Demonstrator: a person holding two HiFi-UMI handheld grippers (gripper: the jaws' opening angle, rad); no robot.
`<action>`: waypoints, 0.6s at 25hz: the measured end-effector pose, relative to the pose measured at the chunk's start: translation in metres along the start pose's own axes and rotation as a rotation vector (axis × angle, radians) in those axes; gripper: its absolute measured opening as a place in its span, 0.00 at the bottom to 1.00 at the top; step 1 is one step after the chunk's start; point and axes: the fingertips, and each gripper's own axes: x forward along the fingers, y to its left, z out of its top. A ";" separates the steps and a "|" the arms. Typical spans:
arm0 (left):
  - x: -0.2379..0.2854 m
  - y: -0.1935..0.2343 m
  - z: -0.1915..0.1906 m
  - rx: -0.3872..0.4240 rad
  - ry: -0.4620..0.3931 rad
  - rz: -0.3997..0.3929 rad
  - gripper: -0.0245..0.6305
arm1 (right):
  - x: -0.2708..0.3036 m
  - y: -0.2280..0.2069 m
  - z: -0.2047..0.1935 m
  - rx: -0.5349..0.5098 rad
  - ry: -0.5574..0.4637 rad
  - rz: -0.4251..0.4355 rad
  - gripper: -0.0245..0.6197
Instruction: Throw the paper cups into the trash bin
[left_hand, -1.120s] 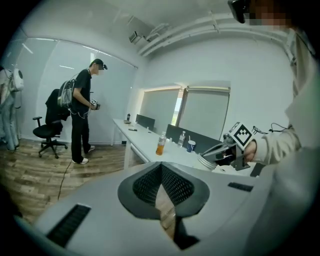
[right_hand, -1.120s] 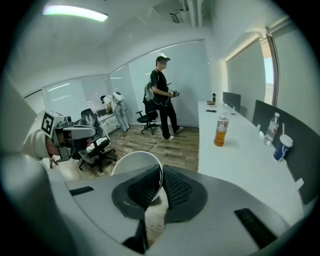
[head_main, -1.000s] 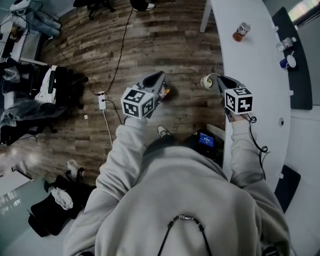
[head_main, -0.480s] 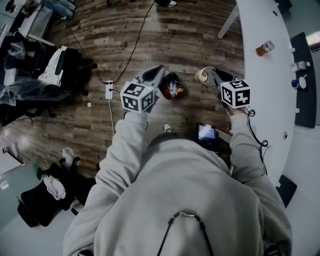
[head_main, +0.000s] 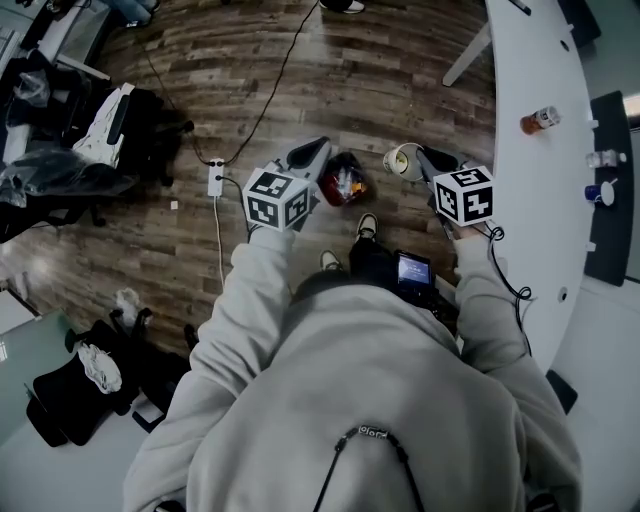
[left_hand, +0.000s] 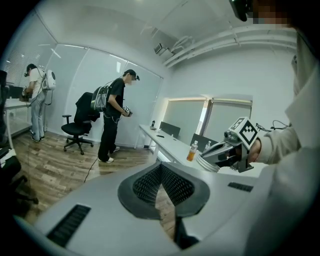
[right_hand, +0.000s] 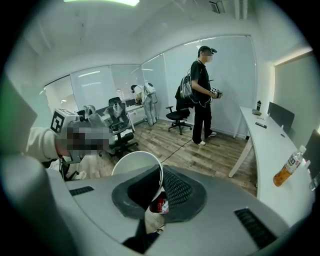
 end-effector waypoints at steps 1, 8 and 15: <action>0.007 0.004 0.002 -0.005 0.002 0.008 0.04 | 0.006 -0.006 0.002 0.004 0.002 0.009 0.10; 0.065 0.021 0.021 -0.025 0.021 0.054 0.04 | 0.041 -0.051 0.021 -0.009 0.014 0.086 0.10; 0.084 0.049 0.009 -0.057 0.046 0.116 0.04 | 0.086 -0.067 0.027 -0.016 0.050 0.150 0.10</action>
